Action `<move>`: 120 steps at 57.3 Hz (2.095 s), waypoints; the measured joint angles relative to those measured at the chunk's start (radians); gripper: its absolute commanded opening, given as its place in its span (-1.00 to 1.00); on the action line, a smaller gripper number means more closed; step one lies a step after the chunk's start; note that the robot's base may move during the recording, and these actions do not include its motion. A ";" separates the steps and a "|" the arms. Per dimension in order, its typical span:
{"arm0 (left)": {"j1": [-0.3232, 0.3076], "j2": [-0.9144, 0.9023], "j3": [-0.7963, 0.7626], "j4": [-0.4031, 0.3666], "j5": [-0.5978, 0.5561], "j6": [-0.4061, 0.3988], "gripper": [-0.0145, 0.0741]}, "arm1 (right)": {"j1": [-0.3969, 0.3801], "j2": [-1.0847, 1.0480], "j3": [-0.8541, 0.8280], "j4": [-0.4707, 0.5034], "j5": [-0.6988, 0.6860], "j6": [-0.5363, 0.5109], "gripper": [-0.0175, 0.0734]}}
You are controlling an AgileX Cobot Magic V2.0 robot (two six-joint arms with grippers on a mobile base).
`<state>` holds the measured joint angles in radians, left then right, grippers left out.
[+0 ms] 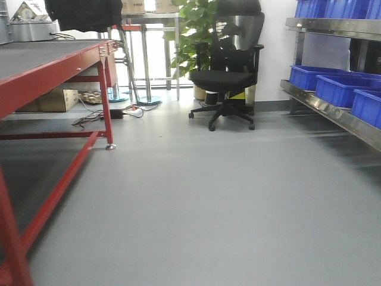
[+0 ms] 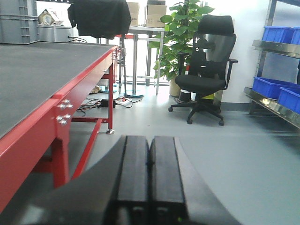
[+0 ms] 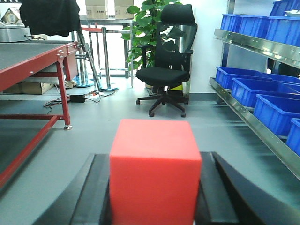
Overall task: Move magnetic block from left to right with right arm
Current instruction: 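Drive the base along the red table toward the office chair, then drive the base past the plant and chair, cube held in right gripper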
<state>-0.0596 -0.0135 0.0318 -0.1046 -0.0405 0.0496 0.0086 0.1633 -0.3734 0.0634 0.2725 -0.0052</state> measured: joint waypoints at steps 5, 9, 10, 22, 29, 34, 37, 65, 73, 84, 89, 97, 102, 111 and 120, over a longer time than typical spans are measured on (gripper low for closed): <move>0.000 0.000 0.000 0.000 0.000 0.000 -0.96 | 0.000 0.000 0.000 0.000 0.000 0.000 0.09; 0.000 0.000 0.000 0.000 0.000 0.000 -0.96 | 0.000 0.000 0.000 0.000 0.000 0.005 0.09; 0.000 0.000 0.000 0.000 0.000 0.000 -0.96 | 0.000 0.000 0.000 0.000 0.000 0.005 0.09; 0.000 0.000 0.000 0.000 0.000 0.000 -0.96 | 0.000 0.000 0.000 0.000 0.002 0.000 0.09; 0.000 0.000 0.000 0.000 0.000 0.000 -0.96 | 0.000 0.000 0.000 0.000 0.002 0.000 0.09; 0.000 0.000 0.000 0.000 0.000 0.000 -0.96 | 0.000 0.000 0.000 0.000 0.002 0.000 0.09; 0.000 0.000 0.000 0.000 0.000 0.000 -0.96 | 0.000 0.000 0.000 0.000 0.002 0.000 0.09; 0.000 0.000 0.000 0.000 0.000 0.000 -0.96 | 0.000 0.000 0.000 0.000 0.003 0.000 0.09; 0.000 0.000 0.000 0.000 0.000 0.000 -0.96 | 0.000 0.000 0.000 0.000 0.004 0.000 0.09; 0.000 0.000 0.000 0.000 0.000 0.000 -0.96 | 0.000 0.000 0.000 0.000 0.006 0.000 0.09; 0.000 0.000 0.000 0.000 0.000 0.000 -0.96 | 0.000 0.000 0.000 0.000 0.006 0.000 0.09; 0.000 0.000 0.000 0.000 0.000 0.000 -0.96 | 0.000 0.000 0.000 0.000 0.008 0.000 0.09; 0.000 0.000 0.000 0.000 0.000 0.000 -0.96 | 0.000 0.000 0.000 0.000 0.008 0.000 0.09; 0.000 0.000 0.000 0.000 0.000 0.000 -0.96 | 0.000 0.000 0.000 0.000 0.008 0.000 0.09; 0.000 0.000 0.000 0.000 0.000 0.000 -0.96 | 0.000 0.000 0.000 0.000 0.008 0.000 0.09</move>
<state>-0.0596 -0.0135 0.0318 -0.1046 -0.0405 0.0496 0.0086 0.1633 -0.3734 0.0634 0.2802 -0.0052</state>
